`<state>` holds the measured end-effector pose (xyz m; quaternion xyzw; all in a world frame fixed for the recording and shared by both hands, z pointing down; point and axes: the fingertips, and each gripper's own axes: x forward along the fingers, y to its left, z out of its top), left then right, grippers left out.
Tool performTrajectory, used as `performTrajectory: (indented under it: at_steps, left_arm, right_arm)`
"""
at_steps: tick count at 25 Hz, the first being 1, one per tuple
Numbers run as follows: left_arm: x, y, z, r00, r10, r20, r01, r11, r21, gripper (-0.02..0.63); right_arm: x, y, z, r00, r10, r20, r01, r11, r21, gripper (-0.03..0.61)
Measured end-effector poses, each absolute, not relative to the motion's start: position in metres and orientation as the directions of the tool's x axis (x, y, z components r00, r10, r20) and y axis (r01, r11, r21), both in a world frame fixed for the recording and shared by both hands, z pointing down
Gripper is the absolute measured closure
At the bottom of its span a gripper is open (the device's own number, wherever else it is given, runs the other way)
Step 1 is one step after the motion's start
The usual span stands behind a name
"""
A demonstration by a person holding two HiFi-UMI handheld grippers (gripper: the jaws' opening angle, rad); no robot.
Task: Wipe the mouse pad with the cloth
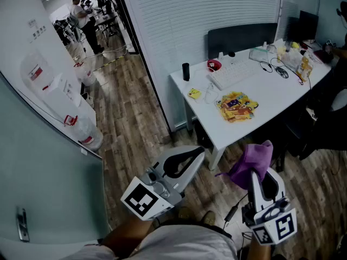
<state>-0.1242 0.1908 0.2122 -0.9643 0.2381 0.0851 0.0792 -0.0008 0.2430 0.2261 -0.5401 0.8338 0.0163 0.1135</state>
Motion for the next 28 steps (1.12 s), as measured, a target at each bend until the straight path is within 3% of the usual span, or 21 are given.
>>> performTrajectory:
  at_steps: [28]
  left_arm:
    - [-0.068, 0.191, 0.216, 0.810, -0.549, -0.206, -0.580, -0.803, -0.138, 0.598]
  right_arm:
    - [0.071, 0.246, 0.226, -0.469, -0.850, -0.241, -0.860, 0.502, -0.095, 0.514]
